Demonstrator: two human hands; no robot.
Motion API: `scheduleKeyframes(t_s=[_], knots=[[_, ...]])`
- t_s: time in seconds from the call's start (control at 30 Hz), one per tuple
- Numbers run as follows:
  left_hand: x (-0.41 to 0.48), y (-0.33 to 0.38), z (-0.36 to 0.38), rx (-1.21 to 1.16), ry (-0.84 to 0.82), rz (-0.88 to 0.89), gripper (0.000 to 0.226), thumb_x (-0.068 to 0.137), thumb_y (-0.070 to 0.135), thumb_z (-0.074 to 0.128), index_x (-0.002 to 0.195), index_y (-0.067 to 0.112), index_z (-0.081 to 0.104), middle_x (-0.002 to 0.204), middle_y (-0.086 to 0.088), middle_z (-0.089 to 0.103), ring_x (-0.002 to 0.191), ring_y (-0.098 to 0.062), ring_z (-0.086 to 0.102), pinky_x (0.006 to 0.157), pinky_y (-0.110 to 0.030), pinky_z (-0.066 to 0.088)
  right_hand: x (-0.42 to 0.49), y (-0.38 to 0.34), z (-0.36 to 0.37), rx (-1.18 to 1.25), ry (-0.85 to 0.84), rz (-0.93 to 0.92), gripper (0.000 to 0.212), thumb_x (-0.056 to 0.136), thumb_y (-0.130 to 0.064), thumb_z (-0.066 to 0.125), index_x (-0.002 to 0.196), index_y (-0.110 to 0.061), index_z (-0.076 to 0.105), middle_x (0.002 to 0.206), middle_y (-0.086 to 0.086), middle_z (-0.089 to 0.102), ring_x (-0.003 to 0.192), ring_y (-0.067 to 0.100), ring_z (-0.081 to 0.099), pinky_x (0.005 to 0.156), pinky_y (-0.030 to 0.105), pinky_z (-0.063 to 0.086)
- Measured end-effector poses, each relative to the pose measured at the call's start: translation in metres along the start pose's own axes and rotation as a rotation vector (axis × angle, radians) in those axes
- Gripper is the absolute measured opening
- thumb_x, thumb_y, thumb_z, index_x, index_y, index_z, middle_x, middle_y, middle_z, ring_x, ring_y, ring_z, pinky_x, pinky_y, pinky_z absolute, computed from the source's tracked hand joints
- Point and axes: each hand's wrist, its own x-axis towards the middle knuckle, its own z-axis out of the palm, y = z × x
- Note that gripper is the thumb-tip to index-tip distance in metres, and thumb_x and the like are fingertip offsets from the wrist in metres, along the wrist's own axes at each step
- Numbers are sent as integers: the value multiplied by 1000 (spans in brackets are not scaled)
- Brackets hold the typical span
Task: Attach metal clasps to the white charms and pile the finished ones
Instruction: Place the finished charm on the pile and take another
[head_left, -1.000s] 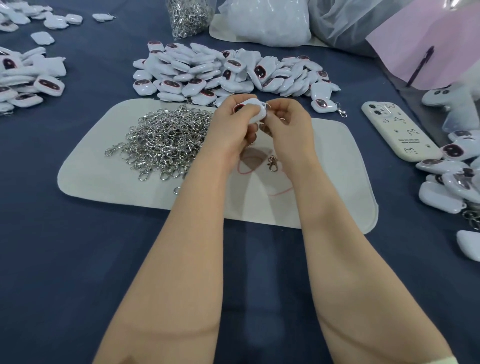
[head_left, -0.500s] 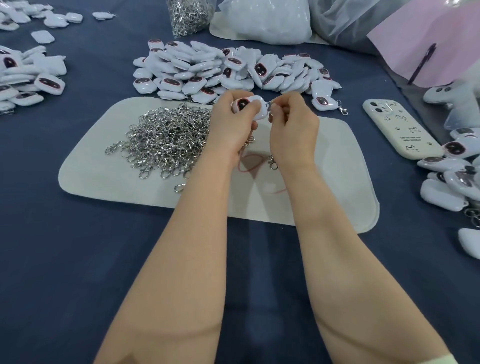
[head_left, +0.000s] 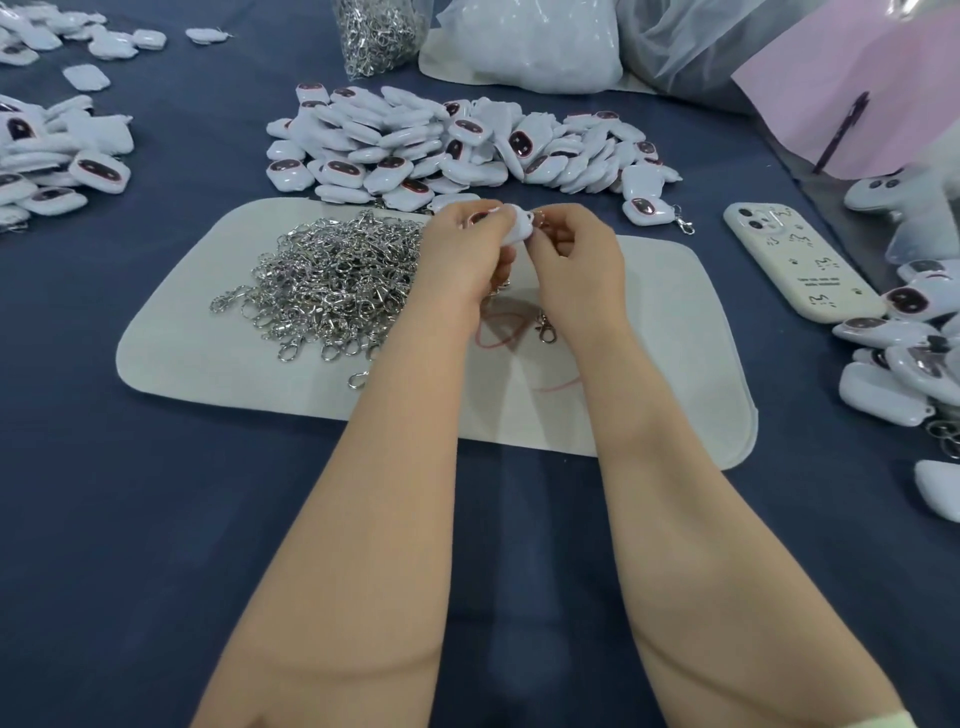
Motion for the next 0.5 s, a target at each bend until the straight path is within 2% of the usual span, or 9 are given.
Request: scheduleKeyframes(t_s=[0.1, 0.17, 0.23, 0.3, 0.4, 0.5], knots=[[3, -1, -4, -297, -27, -184, 17, 95, 8, 51, 78, 10, 52, 57, -2, 51, 36, -4, 44, 39, -15, 37, 0, 2, 1, -37, -39, -29, 14, 94, -15, 51, 95, -18, 65, 80, -10, 62, 76, 6, 57, 71, 19, 42], [4, -1, -4, -364, -42, -225, 20, 96, 8, 49, 76, 9, 52, 56, -1, 51, 34, -2, 42, 36, -14, 35, 0, 2, 2, -135, -77, -64, 21, 97, -18, 45, 83, -22, 60, 69, -13, 54, 68, 6, 48, 60, 19, 33], [4, -1, -4, -379, -50, -235, 20, 96, 9, 49, 76, 10, 51, 49, 1, 50, 34, -3, 42, 37, -14, 35, -1, 2, 3, -129, -68, -66, 20, 97, -18, 45, 93, -19, 65, 80, -10, 58, 79, 10, 50, 67, 19, 34], [4, -1, -3, -377, -53, -237, 20, 96, 10, 50, 76, 11, 49, 38, 4, 46, 34, -3, 43, 37, -15, 36, -1, 1, 3, -44, -6, -50, 18, 95, -15, 51, 106, -15, 65, 93, -8, 61, 89, 7, 56, 76, 13, 39], [2, 0, -4, -402, -78, -267, 19, 96, 10, 50, 77, 11, 49, 39, 4, 46, 34, -3, 43, 37, -15, 37, -2, -1, 1, 37, 68, -49, 11, 91, -12, 55, 94, -20, 62, 85, -13, 61, 83, 3, 58, 73, 5, 40], [1, 0, -3, -364, -75, -280, 19, 95, 10, 52, 76, 12, 50, 49, 2, 48, 36, -4, 43, 38, -14, 37, -1, -3, 1, 104, 138, -58, 10, 92, -12, 55, 87, -20, 59, 75, -17, 58, 76, 3, 56, 70, 8, 42]])
